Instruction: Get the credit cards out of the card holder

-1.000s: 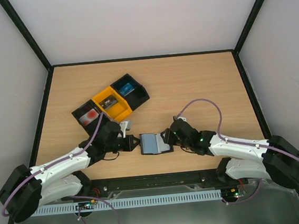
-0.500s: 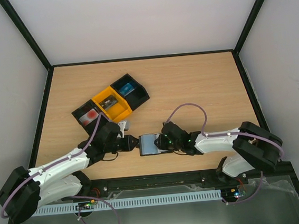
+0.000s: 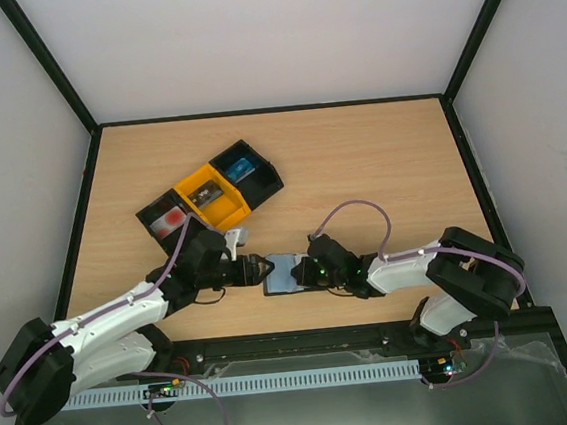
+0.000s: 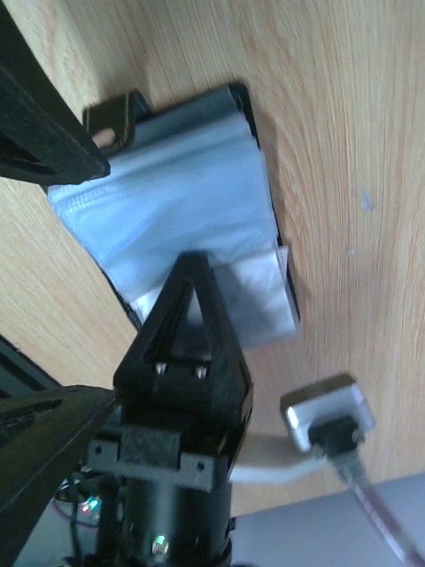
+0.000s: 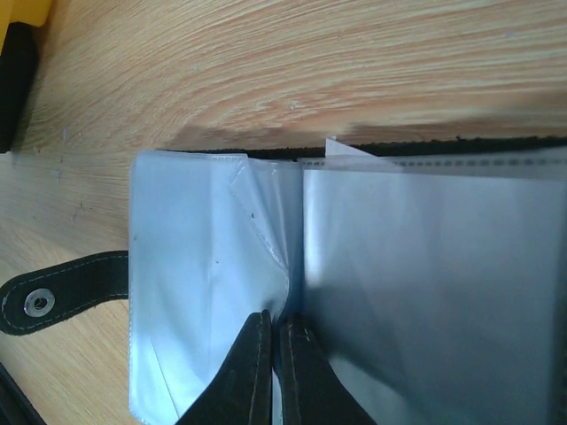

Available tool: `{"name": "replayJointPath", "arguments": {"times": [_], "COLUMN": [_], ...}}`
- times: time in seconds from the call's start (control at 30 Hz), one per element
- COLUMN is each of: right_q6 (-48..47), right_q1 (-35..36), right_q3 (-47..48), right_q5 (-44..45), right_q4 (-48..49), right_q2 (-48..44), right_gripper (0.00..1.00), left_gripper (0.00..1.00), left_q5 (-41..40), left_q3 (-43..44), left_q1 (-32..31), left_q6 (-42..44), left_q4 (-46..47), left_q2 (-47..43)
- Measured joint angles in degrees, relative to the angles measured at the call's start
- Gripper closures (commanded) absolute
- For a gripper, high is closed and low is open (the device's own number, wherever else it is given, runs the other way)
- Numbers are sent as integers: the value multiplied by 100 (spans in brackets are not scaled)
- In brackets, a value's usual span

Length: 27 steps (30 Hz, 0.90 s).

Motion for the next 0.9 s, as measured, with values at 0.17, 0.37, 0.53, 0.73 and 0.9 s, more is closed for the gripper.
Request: {"name": "replayJointPath", "arguments": {"times": [0.17, 0.37, 0.53, 0.73, 0.9], "right_q6": [44, 122, 140, 144, 153], "right_q1": [0, 0, 0, -2, -2], "right_q3": [-129, -337, -439, -487, -544], "right_q5": [0, 2, 0, -2, -4], "right_q4": [341, 761, 1014, 1126, 1259], "right_q2": [70, 94, 131, 149, 166], "right_gripper": [98, 98, 98, 98, 98], "left_gripper": [30, 28, 27, 27, 28], "left_q5": [361, 579, 804, 964, 1056], "left_q3": [-4, -122, -275, -302, -278], "left_q1": [140, 420, 472, 472, 472], "left_q6": [-15, -70, -208, -299, -304], "left_q4": [442, 868, 1342, 1908, 2240], "left_q2": [120, 444, 688, 1134, 1598]}}
